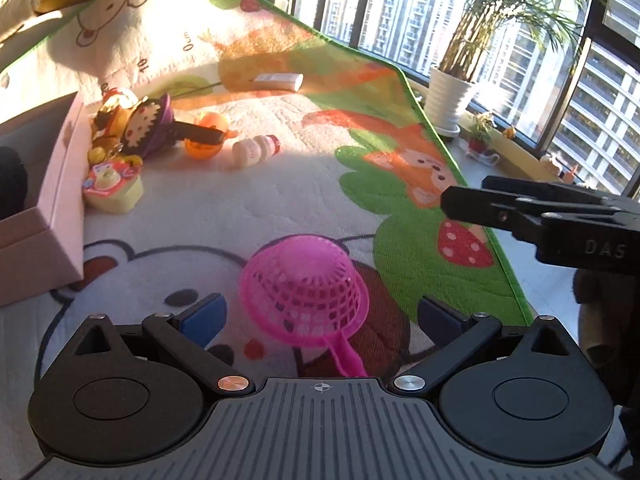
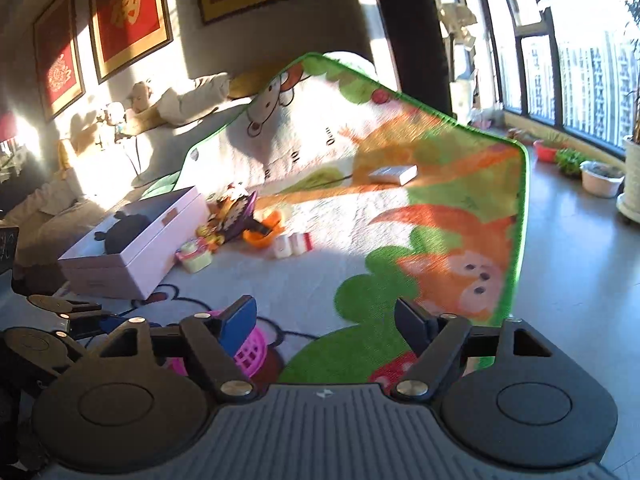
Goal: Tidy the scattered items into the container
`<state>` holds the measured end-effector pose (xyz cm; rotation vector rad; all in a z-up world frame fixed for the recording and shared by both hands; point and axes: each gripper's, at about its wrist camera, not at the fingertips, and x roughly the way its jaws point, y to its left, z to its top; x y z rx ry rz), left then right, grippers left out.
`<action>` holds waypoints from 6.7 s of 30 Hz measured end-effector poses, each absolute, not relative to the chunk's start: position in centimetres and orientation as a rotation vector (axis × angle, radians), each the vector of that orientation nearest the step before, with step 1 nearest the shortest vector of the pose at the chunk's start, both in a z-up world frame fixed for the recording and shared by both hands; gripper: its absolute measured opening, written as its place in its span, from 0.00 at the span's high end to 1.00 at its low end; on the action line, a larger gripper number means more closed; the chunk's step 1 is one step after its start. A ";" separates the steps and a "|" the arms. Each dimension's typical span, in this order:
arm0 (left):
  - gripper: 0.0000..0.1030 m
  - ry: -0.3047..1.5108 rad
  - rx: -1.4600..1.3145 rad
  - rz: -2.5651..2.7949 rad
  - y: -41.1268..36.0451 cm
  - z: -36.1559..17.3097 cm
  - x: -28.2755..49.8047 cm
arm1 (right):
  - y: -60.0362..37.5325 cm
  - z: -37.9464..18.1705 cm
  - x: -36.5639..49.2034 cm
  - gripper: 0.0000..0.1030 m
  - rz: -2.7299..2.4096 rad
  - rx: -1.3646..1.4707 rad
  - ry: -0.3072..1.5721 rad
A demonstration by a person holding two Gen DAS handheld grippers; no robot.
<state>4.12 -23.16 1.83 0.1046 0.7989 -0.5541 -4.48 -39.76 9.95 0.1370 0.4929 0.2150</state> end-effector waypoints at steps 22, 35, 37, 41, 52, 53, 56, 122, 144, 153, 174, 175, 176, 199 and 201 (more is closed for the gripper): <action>0.15 0.734 0.143 -0.467 -17.6 3.0 2.2 | -33.6 8.9 7.1 0.14 0.363 -0.079 0.615; 0.15 0.707 0.010 -0.353 -6.7 4.5 0.1 | -29.6 6.8 14.5 0.59 0.286 -0.102 0.718; 0.15 0.699 0.006 -0.358 -6.1 4.5 0.0 | -29.3 7.6 13.6 0.59 0.290 -0.103 0.716; 0.15 0.677 0.011 -0.363 -4.9 4.5 -0.3 | -27.8 9.7 9.8 0.59 0.370 -0.131 0.727; 0.15 0.629 0.122 -0.403 -3.7 5.7 -2.6 | -20.9 13.9 -2.2 0.58 0.639 -0.271 0.718; 0.15 0.620 0.133 -0.405 -3.6 6.0 -2.9 | -20.4 14.1 -2.7 0.58 0.652 -0.277 0.717; 0.15 0.588 0.164 -0.410 -3.4 7.1 -3.9 | -18.9 14.5 -4.4 0.58 0.690 -0.305 0.710; 0.00 0.646 -0.093 -0.440 -12.1 5.4 4.2 | -38.2 11.4 28.0 0.13 0.028 0.174 0.586; 0.00 0.668 -0.318 -0.363 -5.7 3.9 7.0 | -37.8 8.0 32.0 0.17 0.173 -0.064 0.712; 0.00 0.730 -0.114 -0.492 -8.8 2.7 4.1 | -28.9 11.0 10.0 0.17 0.619 -0.109 0.816; 0.00 0.728 -0.078 -0.533 -8.0 2.7 -0.6 | -18.1 6.6 15.1 0.49 0.656 -0.365 0.731; 0.00 0.732 -0.081 -0.534 -8.0 2.7 -0.5 | -18.3 6.7 15.3 0.57 0.672 -0.339 0.742; 0.00 0.737 -0.083 -0.536 -8.1 2.7 -0.4 | -18.5 7.0 15.1 0.57 0.675 -0.321 0.741; 0.00 0.798 0.088 -0.631 -15.6 1.8 -1.2 | -35.1 8.3 -5.7 0.41 0.408 0.065 0.630; 0.00 0.792 0.128 -0.609 -16.5 1.8 -1.5 | -35.4 7.7 -6.8 0.29 0.381 0.103 0.594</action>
